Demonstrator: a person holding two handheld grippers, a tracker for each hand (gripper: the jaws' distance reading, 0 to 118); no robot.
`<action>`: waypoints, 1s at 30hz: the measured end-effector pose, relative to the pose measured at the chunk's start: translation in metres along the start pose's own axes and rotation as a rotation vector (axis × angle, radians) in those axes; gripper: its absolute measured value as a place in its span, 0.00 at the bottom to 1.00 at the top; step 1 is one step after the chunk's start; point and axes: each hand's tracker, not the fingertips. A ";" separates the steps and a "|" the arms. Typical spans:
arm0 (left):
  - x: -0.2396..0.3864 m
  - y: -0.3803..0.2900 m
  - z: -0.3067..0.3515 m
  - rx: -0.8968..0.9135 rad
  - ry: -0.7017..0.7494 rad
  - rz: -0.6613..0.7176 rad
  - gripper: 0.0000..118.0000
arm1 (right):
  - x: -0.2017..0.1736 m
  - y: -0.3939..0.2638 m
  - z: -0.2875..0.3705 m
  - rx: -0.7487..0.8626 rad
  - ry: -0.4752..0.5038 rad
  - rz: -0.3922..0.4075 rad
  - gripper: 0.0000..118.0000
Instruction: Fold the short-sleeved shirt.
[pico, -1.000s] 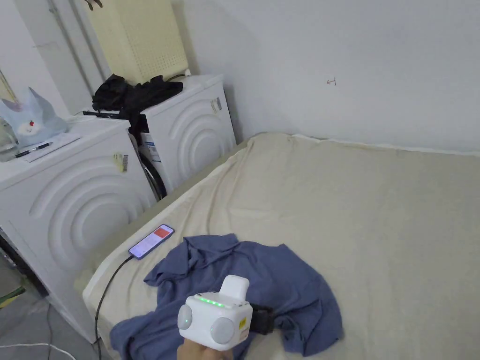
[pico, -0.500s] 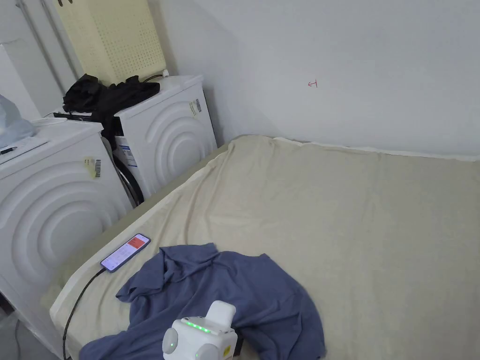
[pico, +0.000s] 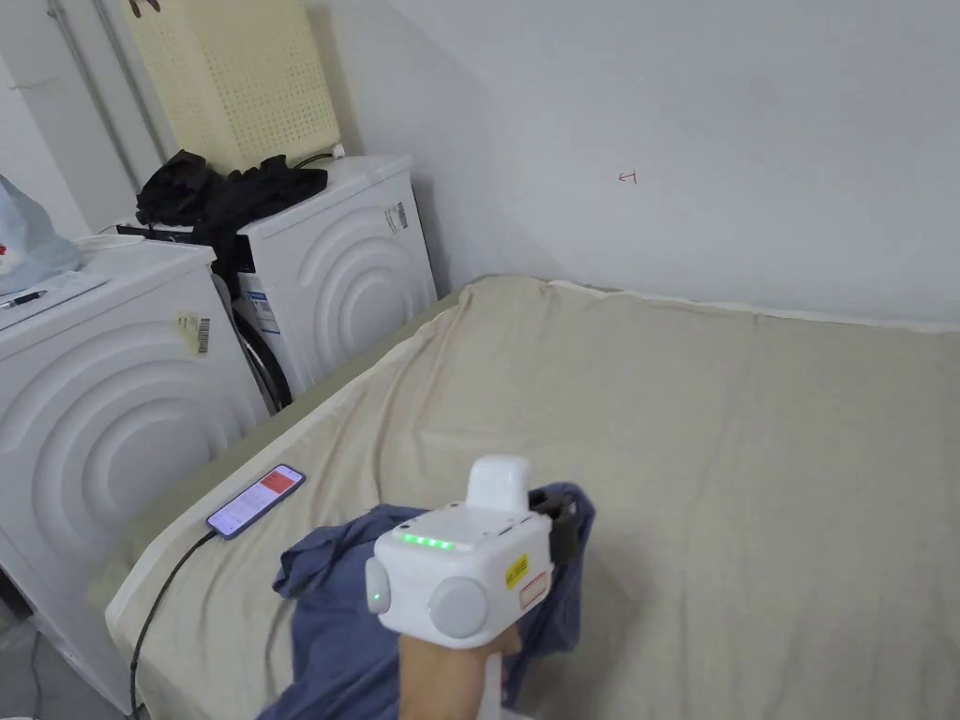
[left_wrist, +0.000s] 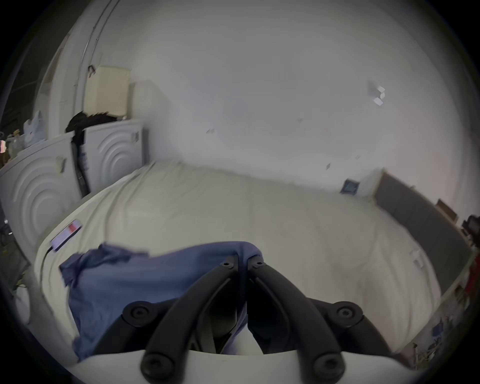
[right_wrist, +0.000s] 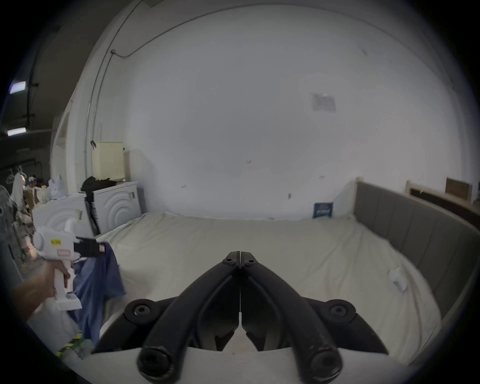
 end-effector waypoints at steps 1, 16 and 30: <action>0.017 0.012 -0.003 0.021 -0.052 0.003 0.04 | 0.002 0.004 0.005 0.023 -0.025 0.016 0.00; 0.339 -0.010 -0.030 -0.098 -0.691 -0.140 0.04 | 0.076 0.050 0.070 0.180 -0.211 0.001 0.00; 0.428 -0.223 -0.028 -0.458 -0.653 -0.286 0.25 | 0.096 0.028 0.071 0.117 -0.192 -0.050 0.00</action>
